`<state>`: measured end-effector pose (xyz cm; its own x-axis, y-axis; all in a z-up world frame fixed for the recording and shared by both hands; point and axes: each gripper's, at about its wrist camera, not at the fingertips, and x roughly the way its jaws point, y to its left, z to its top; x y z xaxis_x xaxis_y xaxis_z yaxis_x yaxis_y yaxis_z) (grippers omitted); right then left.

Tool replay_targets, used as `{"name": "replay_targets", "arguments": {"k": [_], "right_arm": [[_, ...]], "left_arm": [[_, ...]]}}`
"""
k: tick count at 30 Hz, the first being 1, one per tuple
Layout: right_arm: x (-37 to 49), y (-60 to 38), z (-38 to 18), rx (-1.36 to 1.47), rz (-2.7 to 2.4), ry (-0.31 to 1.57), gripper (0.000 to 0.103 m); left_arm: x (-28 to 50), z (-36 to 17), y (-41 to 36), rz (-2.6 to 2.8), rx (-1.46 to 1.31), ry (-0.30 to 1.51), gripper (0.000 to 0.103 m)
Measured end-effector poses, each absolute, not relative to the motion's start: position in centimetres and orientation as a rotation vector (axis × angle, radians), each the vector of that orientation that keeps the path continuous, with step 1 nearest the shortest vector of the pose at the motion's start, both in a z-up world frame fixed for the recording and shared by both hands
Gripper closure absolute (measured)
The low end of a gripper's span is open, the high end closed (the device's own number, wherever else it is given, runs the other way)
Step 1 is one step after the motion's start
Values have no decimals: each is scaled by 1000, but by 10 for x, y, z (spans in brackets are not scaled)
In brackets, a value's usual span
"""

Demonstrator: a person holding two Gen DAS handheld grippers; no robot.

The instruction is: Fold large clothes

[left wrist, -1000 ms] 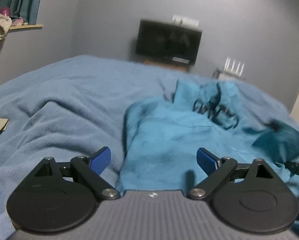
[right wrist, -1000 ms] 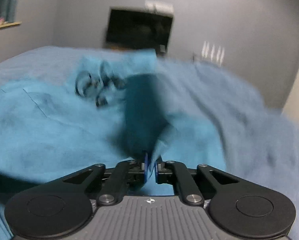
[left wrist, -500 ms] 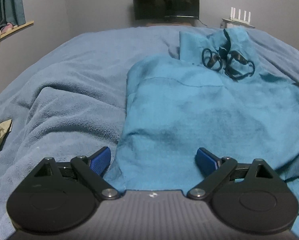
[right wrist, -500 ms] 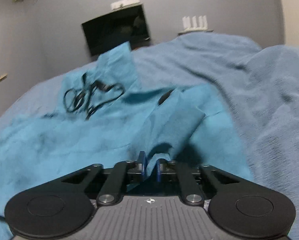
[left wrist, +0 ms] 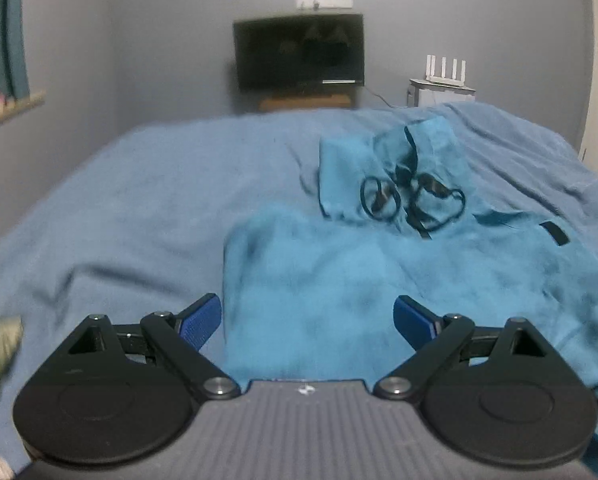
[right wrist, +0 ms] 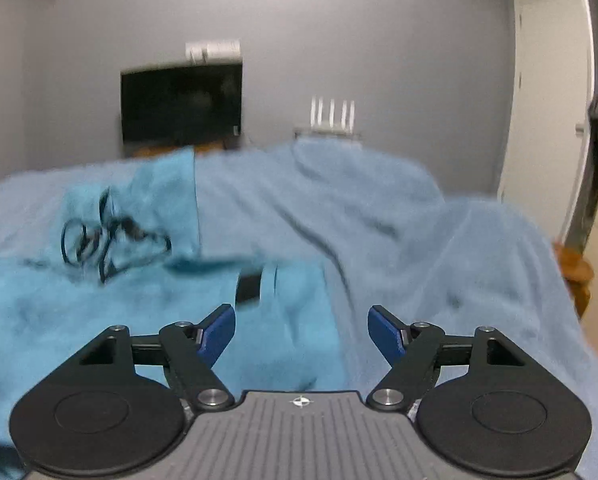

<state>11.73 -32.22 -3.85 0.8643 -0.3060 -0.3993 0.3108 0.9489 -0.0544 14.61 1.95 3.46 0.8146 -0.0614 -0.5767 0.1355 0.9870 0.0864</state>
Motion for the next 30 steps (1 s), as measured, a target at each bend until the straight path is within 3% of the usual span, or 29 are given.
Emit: {"name": "replay_targets", "arguments": {"k": [4,7,10,13,16,24,29,30], "right_arm": [[135,-320,-46,-36,-160,405,41],[149,-315,-63,-59,-32,474,66],[167,-309,-83,-98,0,604,69],[183,-315,-102,-86,-81,716,68],[186,-325,-105,-17,-101,719,64],[158,-315,-105,-49,-95,653,33],[143,-307,-102,-82,-112,614,25],[138,-306,-99,-85,-117,607,19]], "left_arm": [[184,15,6,-121,139,628,8],[205,-21,2,-129,129,714,8],[214,-66,9,-37,211,806,8],[227,-76,28,1,118,866,8],[230,-76,32,31,105,858,8],[195,-60,30,21,116,728,8],[146,-34,36,-46,-43,703,8],[134,-31,35,-64,-54,705,8]]}}
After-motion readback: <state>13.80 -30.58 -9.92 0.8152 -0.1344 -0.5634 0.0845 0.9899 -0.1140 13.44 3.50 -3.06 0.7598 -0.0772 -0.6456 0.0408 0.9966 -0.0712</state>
